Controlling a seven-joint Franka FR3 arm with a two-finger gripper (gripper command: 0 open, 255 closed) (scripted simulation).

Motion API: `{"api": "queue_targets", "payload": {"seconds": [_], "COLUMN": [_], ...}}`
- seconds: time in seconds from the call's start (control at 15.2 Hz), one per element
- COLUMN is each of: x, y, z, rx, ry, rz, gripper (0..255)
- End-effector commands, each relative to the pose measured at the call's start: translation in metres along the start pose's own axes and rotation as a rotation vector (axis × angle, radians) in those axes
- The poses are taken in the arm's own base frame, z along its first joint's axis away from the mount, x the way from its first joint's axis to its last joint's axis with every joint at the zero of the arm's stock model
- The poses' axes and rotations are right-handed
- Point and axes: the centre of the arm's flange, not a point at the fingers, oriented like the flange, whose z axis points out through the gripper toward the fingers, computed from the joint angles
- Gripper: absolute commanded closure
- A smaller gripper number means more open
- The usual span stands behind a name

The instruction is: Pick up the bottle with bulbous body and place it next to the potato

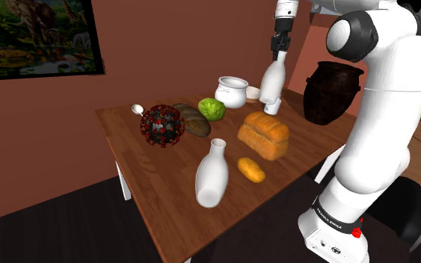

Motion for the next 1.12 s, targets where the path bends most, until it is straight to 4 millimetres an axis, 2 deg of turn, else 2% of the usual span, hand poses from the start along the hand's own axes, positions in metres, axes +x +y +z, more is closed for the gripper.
{"api": "queue_targets", "payload": {"seconds": [0.0, 1.06], "x": [-0.004, -0.033], "y": [-0.027, -0.216], "z": [-0.011, -0.100], "rx": [0.000, 0.000], "ry": [-0.001, -0.001], "rz": [0.001, 0.001], "gripper": [255, 255]}}
